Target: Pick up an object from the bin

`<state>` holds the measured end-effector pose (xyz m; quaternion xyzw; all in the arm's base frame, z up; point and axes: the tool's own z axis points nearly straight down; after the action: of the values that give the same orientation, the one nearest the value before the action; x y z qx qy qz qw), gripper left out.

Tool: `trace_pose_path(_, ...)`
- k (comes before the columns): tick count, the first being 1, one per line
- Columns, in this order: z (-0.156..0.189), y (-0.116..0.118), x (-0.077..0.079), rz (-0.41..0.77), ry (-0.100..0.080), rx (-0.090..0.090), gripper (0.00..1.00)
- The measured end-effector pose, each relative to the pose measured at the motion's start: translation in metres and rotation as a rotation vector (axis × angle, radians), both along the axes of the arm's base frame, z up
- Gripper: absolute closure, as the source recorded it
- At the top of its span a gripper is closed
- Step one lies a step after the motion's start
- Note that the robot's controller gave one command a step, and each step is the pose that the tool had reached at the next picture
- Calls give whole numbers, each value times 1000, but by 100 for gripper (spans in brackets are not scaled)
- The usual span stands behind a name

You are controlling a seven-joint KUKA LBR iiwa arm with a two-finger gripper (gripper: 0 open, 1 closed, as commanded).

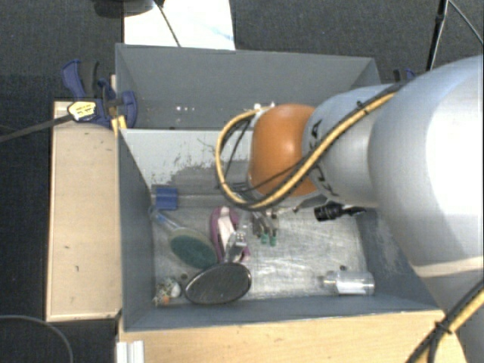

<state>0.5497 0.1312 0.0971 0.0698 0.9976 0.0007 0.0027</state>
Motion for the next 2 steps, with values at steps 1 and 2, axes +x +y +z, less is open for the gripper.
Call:
trace_pose_path(1, -1, 1, -3, 6, 17, -1, 100)
trace_pose_path(2, 0, 1, -1, 8, 7, 0, 0)
